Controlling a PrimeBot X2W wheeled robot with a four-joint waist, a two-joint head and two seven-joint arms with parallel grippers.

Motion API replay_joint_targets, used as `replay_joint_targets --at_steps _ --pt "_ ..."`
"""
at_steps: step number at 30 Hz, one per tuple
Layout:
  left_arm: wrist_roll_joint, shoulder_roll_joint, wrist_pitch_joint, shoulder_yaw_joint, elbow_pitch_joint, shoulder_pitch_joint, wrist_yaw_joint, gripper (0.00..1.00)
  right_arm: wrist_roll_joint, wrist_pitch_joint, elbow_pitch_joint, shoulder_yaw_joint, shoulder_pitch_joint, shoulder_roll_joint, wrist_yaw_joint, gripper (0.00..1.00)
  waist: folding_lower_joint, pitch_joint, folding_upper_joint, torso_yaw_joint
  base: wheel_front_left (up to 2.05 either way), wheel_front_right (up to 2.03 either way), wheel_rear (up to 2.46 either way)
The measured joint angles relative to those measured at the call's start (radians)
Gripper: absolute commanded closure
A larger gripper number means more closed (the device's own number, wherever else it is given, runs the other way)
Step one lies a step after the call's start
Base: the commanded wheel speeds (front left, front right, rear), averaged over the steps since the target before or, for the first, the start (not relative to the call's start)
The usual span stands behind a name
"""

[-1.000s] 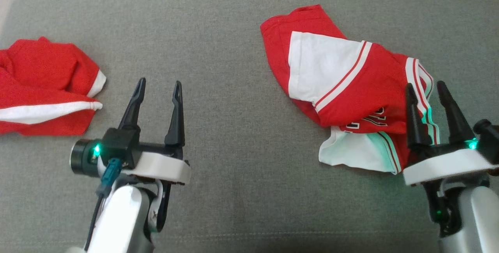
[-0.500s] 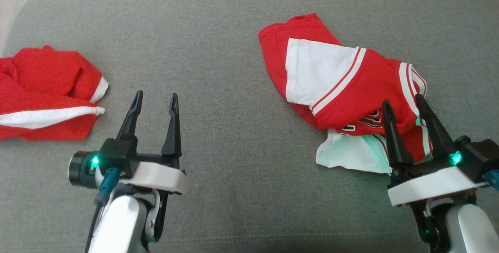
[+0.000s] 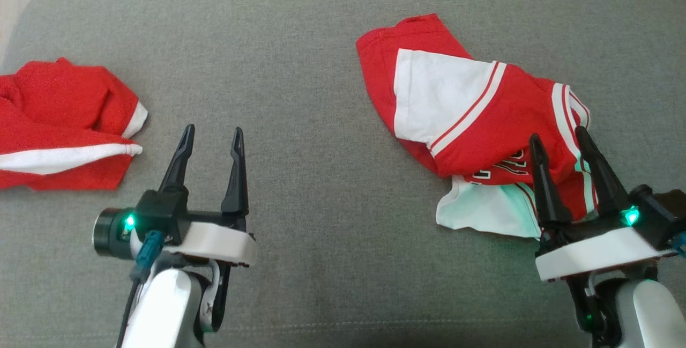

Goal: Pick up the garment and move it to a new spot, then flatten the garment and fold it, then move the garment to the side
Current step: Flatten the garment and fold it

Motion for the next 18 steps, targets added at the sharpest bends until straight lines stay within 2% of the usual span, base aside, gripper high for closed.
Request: replay_joint_targets --at_steps 7,12,18 --pt "0.000 0.000 0.000 -0.002 -0.002 -0.003 0.001 0.00 0.005 0.039 0.011 0.008 -0.012 -0.018 0.000 0.00 0.0000 0.021 0.0000 0.000 0.00 0.00 0.00" --pt "0.000 -0.001 0.000 -0.006 -0.008 -0.021 0.001 0.00 0.053 0.115 0.049 0.037 -0.119 -0.101 0.000 0.00 0.0000 0.061 0.0000 0.001 0.00 0.00 0.00" --pt "0.016 -0.005 0.000 -0.017 -0.012 -0.079 0.000 0.00 0.134 0.258 0.132 0.072 -0.308 -0.224 0.000 0.00 0.0000 0.125 0.0000 0.006 0.00 0.00 0.00"
